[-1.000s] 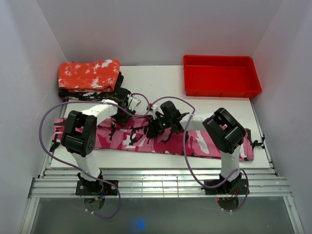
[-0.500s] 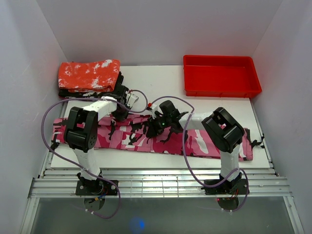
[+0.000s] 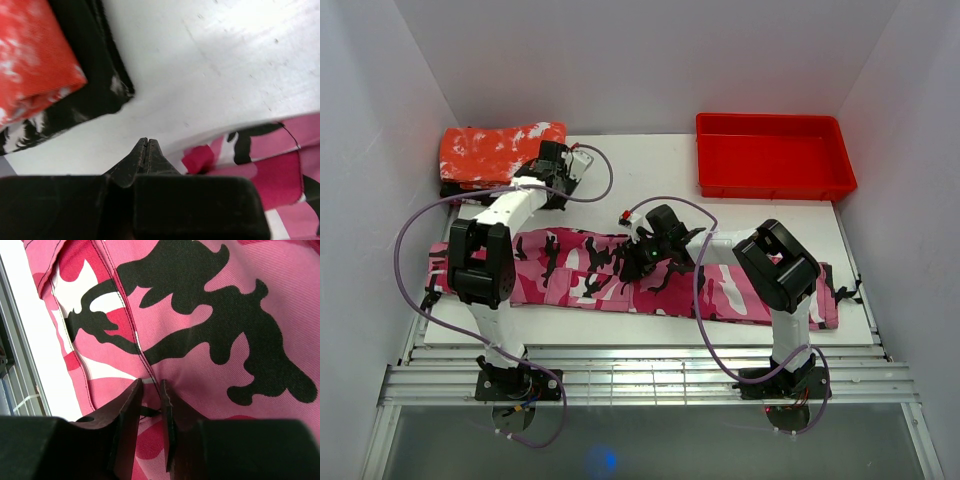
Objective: Fold and stack the trousers
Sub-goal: Fold the trousers
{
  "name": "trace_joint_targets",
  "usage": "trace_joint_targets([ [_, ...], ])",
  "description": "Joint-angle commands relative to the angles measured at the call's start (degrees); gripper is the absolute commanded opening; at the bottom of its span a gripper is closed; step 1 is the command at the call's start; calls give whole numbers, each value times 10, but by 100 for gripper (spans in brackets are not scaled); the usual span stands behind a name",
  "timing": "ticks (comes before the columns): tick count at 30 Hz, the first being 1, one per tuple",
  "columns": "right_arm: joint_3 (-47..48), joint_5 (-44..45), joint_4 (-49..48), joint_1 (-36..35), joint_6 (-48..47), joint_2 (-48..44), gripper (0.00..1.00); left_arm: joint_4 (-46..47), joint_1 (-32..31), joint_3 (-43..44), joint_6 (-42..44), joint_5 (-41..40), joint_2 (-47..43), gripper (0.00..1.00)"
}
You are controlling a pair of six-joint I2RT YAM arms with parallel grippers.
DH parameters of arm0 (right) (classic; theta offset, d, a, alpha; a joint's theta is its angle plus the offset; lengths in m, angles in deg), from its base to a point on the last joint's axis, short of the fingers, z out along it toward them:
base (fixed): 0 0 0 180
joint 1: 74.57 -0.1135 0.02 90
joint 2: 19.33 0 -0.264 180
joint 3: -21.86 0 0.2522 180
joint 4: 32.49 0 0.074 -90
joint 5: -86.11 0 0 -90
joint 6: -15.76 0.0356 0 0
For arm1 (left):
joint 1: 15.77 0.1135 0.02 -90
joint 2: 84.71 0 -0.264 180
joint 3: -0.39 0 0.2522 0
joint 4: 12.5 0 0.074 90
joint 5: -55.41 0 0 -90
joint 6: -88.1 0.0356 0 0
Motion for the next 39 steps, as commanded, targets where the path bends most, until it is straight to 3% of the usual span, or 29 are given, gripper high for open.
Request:
trace_joint_targets([
  [1, -46, 102, 161, -8, -40, 81, 29, 45, 10, 26, 18, -11, 16, 0],
  [5, -46, 100, 164, -8, -42, 80, 28, 46, 28, 57, 26, 10, 48, 0],
  [7, -46, 99, 163, -8, -42, 77, 28, -12, 29, 82, 27, 89, 50, 0],
  [8, -44, 99, 163, -8, -41, 77, 28, -39, 29, 88, 29, 112, 50, 7],
  [9, -44, 99, 163, -8, -41, 79, 28, -57, 27, 88, 28, 126, 44, 24],
  [10, -42, 101, 163, -8, -42, 81, 28, -82, 26, 83, 27, 141, 40, 31],
  [13, -38, 98, 165, -8, -42, 85, 28, -98, 19, 36, 27, 147, 4, 40],
  [22, -37, 99, 167, -8, -43, 85, 29, -86, -23, -125, 11, 95, -52, 45],
  [29, -37, 99, 167, -9, -43, 91, 29, -20, -27, -175, 1, -41, -66, 59],
  [32, -37, 102, 168, -8, -43, 92, 29, 1, -27, -168, 4, -65, -58, 59],
  [35, -38, 107, 169, -8, -46, 92, 28, 7, -25, -157, 8, -79, -31, 51],
  [39, -40, 111, 171, -8, -47, 92, 28, 12, -21, -138, 15, -75, -7, 24],
])
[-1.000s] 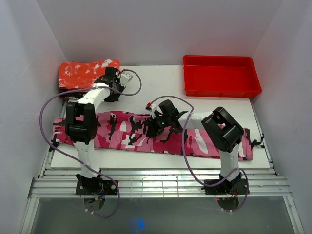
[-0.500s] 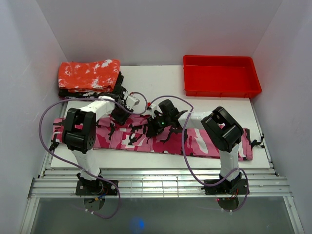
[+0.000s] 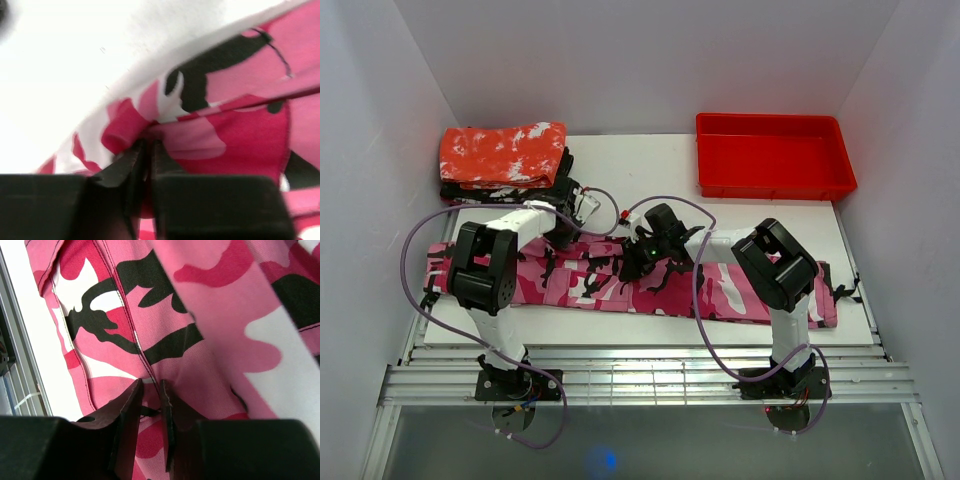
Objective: Fold and stack the trousers
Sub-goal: Fold the trousers
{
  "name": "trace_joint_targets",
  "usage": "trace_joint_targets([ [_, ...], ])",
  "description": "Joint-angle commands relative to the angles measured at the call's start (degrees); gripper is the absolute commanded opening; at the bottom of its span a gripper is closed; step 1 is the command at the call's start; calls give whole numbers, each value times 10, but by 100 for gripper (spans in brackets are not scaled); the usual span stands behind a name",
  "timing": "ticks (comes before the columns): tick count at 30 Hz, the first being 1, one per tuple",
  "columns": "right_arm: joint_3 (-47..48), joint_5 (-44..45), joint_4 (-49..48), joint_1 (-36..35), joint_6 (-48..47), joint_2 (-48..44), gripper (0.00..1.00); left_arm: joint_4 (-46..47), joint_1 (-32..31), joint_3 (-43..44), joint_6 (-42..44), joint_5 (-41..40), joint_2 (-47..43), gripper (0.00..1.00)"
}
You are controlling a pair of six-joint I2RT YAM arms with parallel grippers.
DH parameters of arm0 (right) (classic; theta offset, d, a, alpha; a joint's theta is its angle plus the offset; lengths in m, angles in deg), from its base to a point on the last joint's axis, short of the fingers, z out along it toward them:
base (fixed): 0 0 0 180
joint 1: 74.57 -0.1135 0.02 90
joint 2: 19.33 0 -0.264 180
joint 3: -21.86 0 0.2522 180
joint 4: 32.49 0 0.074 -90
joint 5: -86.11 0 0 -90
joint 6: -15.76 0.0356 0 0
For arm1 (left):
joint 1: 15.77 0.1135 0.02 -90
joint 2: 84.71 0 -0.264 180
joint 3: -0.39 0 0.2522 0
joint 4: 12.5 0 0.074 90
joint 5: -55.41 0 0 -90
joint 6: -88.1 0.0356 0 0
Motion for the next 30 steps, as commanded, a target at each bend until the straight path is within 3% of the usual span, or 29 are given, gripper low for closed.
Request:
trace_joint_targets([
  [1, -53, 120, 158, -9, -39, 81, 28, 22, 11, 26, 13, -42, 21, 19],
  [4, -53, 122, 161, -9, -39, 85, 27, 18, 11, 51, 26, -39, 25, 0],
  [16, -49, 122, 166, -9, -40, 87, 27, 34, 46, 203, 83, -32, 66, 0],
  [24, -49, 122, 173, -9, -42, 88, 26, 99, 61, 212, 91, -20, 107, 0],
  [27, -46, 119, 178, -9, -44, 80, 26, 78, 63, 221, 62, 6, 112, 23],
  [28, -46, 119, 186, -9, -46, 69, 26, 75, 66, 221, 53, 22, 100, 39],
  [30, -45, 114, 194, -9, -57, 52, 27, 55, 74, 219, 31, 58, 74, 51],
])
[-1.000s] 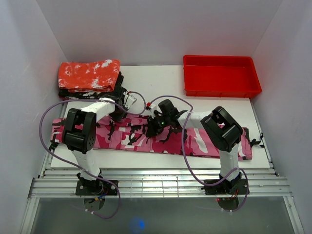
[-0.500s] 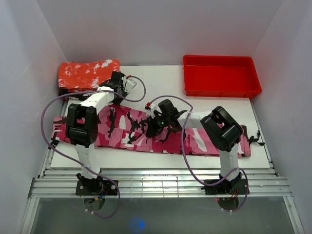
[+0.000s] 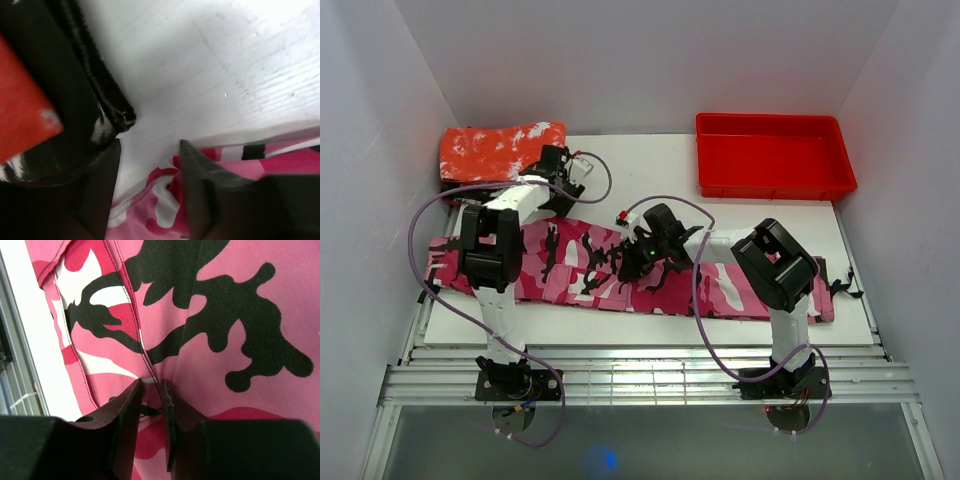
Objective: Fold and stack the trousers
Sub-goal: Fold the trousers
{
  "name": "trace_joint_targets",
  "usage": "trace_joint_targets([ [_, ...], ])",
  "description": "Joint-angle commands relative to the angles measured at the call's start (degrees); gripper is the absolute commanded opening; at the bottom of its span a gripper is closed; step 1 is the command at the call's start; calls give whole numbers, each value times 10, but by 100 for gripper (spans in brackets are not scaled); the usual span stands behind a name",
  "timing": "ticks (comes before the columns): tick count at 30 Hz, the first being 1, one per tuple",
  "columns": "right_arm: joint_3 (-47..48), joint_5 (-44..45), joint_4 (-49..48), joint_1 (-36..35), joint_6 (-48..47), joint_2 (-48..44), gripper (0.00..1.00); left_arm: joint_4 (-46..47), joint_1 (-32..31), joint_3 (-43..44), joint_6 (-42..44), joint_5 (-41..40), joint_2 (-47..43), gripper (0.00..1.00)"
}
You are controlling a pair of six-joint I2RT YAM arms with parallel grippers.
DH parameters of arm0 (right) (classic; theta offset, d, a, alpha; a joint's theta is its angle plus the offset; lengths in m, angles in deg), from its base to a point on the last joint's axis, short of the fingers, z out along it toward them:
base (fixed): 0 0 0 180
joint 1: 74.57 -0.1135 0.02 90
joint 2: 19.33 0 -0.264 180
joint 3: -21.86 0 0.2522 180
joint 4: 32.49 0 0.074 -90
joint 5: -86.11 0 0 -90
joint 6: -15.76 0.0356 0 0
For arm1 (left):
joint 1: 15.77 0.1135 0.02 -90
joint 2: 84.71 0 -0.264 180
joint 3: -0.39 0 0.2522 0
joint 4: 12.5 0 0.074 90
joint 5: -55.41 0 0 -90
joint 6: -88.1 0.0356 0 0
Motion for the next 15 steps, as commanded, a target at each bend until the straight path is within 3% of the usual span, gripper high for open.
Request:
trace_joint_targets([
  [1, -51, 112, 198, -8, -53, 31, 30, 14, 34, 23, -35, 56, -81, 66],
  [3, -38, 105, 209, -6, -64, 8, 38, -28, 44, 23, -50, 112, -112, 73],
  [4, -30, 105, 226, -4, -65, -13, 48, -40, 50, 18, -54, 130, -145, 81],
  [6, -8, 95, 248, 9, -90, -35, 58, -78, 54, -10, -57, 180, -179, 82],
  [7, -5, 95, 256, 16, -96, -59, 69, -84, 56, -25, -58, 185, -196, 82],
  [10, -5, 63, 297, 65, -128, -98, 89, -114, 74, -93, -62, 228, -253, 84],
  [12, -7, 24, 345, 113, -150, -106, 93, -132, 83, -133, -51, 290, -283, 84],
  [15, -3, 22, 435, 167, -210, -97, 96, -127, 84, -211, -49, 288, -280, 82],
])
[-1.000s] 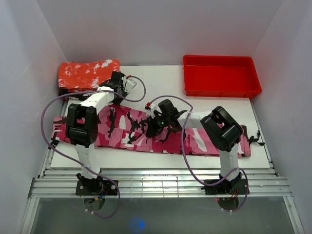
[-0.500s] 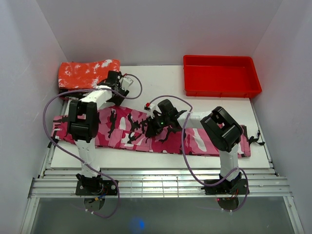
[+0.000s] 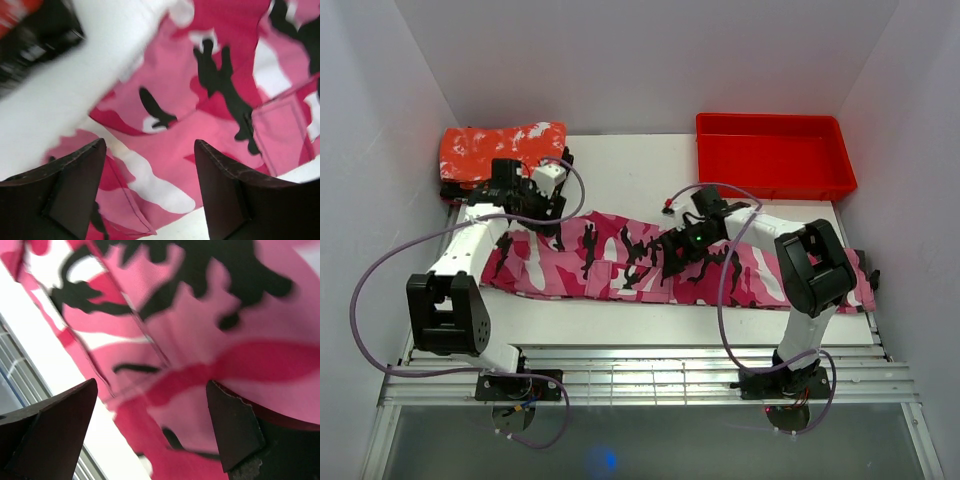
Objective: Fold and stack the trousers
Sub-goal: Fold the trousers
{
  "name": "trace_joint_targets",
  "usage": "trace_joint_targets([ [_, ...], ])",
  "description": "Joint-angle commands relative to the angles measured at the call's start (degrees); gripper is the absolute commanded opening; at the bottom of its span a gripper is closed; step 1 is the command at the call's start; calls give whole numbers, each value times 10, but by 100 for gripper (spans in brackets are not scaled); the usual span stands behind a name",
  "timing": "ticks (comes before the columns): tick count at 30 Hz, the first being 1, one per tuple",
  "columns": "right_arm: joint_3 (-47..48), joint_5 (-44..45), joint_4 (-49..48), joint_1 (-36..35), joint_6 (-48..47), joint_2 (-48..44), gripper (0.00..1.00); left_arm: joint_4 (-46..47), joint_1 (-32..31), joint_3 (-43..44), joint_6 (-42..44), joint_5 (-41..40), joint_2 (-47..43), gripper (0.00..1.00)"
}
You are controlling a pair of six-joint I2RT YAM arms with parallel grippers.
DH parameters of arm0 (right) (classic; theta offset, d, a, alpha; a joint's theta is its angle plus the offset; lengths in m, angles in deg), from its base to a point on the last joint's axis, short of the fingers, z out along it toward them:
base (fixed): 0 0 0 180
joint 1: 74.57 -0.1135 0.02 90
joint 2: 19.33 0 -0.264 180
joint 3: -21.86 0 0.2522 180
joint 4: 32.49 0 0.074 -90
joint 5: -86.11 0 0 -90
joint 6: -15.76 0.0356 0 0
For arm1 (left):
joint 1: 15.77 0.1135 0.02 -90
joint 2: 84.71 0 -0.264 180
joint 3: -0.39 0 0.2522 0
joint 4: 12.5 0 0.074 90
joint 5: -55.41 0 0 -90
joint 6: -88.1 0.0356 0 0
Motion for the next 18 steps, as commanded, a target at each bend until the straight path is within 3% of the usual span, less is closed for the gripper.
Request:
trace_joint_targets([
  [1, -9, 11, 184, 65, -101, 7, 96, -35, 5, -94, -4, 42, 27, 80],
  [5, -40, 71, 233, 130, -162, 9, 94, 40, 10, -175, -26, -26, 45, 78],
  [9, -43, 150, 229, 160, -192, 38, 93, 68, 26, -198, -40, -99, 84, 76],
  [10, -37, 157, 224, 163, -193, 56, 93, 70, 57, -196, -40, -118, 101, 74],
  [18, 122, 111, 271, 161, -162, 75, 93, 61, 182, -160, 33, -167, 101, 71],
])
